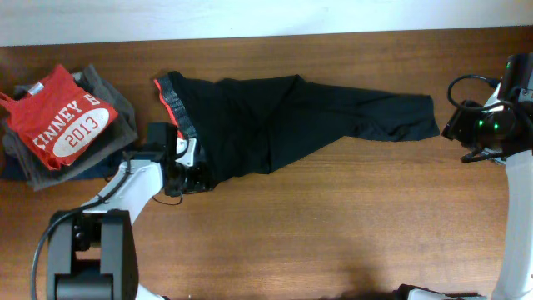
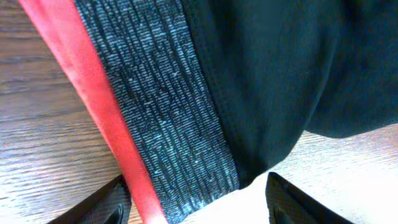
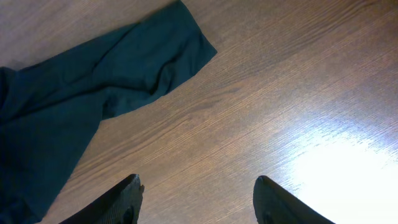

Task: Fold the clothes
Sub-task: 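Grasp the red waistband with the left gripper and pull it left, then grasp the pant leg hem with the right gripper and stretch rightward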

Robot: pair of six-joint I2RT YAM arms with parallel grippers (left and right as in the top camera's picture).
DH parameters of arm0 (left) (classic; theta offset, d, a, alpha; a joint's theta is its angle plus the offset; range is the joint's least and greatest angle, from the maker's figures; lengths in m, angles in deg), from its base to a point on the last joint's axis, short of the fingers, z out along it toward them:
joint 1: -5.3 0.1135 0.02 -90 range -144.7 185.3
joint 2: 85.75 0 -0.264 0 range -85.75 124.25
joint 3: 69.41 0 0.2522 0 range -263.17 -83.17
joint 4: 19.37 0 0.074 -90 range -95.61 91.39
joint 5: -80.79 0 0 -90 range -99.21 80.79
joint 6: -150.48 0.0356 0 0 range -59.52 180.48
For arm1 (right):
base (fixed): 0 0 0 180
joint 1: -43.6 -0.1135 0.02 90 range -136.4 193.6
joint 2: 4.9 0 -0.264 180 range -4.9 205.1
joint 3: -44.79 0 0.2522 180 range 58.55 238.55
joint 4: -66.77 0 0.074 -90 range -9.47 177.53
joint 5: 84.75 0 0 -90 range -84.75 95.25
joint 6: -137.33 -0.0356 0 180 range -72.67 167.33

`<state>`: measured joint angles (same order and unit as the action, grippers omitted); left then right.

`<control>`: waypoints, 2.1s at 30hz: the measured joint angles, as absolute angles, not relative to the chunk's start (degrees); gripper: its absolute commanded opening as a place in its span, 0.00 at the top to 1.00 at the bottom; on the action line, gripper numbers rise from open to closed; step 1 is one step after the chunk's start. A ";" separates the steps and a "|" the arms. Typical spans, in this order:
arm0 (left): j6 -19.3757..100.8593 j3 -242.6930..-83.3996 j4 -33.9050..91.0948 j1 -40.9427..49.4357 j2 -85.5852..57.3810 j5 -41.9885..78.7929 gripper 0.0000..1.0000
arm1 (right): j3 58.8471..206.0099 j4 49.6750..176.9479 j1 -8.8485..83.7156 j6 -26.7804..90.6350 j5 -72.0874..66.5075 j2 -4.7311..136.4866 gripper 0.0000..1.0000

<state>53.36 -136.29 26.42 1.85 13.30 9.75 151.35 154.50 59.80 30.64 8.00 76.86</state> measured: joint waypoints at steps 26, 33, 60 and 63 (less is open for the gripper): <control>46.11 -137.19 40.17 11.82 13.08 -8.37 0.99 | 151.08 153.28 59.80 33.02 6.01 80.71 0.34; 44.77 -137.23 39.45 11.80 13.03 -13.68 0.99 | 145.75 146.54 59.80 36.52 1.72 88.90 0.32; 44.53 -137.23 38.86 11.82 13.03 -15.32 1.00 | 142.58 119.60 59.80 42.31 -3.28 111.83 0.45; 44.53 -137.23 38.70 11.86 13.03 -15.39 0.99 | 142.58 119.62 59.80 42.37 -2.56 113.47 0.45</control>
